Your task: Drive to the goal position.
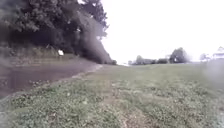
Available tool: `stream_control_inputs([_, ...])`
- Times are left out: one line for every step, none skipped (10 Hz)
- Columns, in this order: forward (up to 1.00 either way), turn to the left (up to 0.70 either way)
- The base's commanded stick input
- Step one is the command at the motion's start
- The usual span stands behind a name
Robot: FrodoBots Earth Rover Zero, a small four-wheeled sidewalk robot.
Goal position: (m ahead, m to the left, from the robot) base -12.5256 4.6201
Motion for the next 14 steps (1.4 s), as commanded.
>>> stream_control_inputs([0.0,0.45])
stream_control_inputs([0.0,0.45])
stream_control_inputs([0.0,0.45])
stream_control_inputs([0.0,0.45])
stream_control_inputs([0.0,0.45])
stream_control_inputs([0.0,0.45])
stream_control_inputs([0.0,0.45])
stream_control_inputs([0.0,0.45])
stream_control_inputs([0.0,0.45])
stream_control_inputs([0.0,0.45])
stream_control_inputs([0.0,0.45])
stream_control_inputs([0.0,0.45])
stream_control_inputs([0.0,0.45])
stream_control_inputs([0.0,0.45])
